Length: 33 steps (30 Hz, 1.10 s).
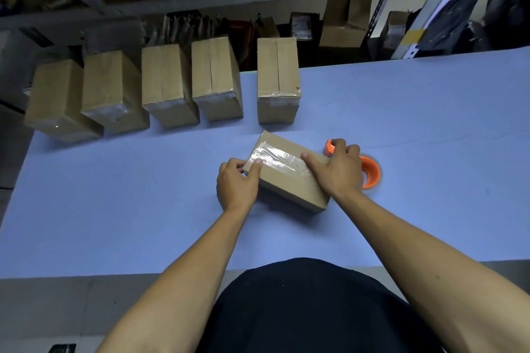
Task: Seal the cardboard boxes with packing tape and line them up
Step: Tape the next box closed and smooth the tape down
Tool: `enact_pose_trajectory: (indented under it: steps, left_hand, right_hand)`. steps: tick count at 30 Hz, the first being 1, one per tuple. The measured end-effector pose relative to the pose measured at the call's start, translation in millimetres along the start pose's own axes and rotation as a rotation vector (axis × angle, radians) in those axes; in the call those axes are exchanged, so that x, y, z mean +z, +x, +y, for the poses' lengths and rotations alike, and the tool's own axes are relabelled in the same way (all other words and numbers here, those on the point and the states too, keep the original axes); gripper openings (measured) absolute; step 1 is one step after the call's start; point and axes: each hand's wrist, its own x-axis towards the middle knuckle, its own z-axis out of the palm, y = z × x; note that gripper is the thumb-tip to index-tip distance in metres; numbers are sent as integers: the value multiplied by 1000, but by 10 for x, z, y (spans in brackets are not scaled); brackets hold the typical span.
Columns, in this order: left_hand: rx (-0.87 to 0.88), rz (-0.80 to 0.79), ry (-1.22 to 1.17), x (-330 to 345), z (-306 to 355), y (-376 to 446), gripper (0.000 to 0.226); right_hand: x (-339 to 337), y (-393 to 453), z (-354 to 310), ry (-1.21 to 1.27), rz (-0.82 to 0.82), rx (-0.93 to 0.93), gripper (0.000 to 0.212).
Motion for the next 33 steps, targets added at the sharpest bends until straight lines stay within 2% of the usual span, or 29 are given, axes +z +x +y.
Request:
enact_pose_trajectory:
  steps: [4,6,8,10,13,17,20,22,24,26,28,30,33]
  left_hand:
    - [2,-73,25,-75,-81,42,36]
    - [-20,-150,-89,-83,-105,93,37]
    - [-39,-244,-201,-55,-40,122,52]
    - [-1,-301,-201,-1,34,154,45]
    - [29,-304,-208,54,96,137,32]
    - [-38,-271,-184,51,41,35,49]
    - [11,-226,-69,-10,26,-11,68]
    - [172,-232,144,-63,68,51,83]
    - [403,-313,381,-83,146,160,78]
    - [527,-434,503,-74,213,246,65]
    - [503,-480,511,-66,237,287,60]
    - [456,-444,523,-69,224,256,60]
    - [426,-445,524,-61,182,119,62]
  right_hand:
    - [-59,58,-33,127,31,-38,80]
    - [-111,78,-7,201,37,-22,74]
    - [-131,56,31,246,24,-5,69]
    - [-116,19,53,253,38,19,64]
    - [-107,-6,60,209,38,88,56]
    - [-136,14,56,276,-5,55,39]
    - [-158,53,16,295,-66,-15,33]
    - [-164,80,-20,324,-134,-62,37]
    - [-178,83,-19,348,-212,-91,48]
    - [-187,70,21,334,-262,-88,66]
    - [-179,58,99,269,-222,-71,74]
    - [-163,40,153,191,-108,-17,74]
    - [-82,41,153,249,6,25,69]
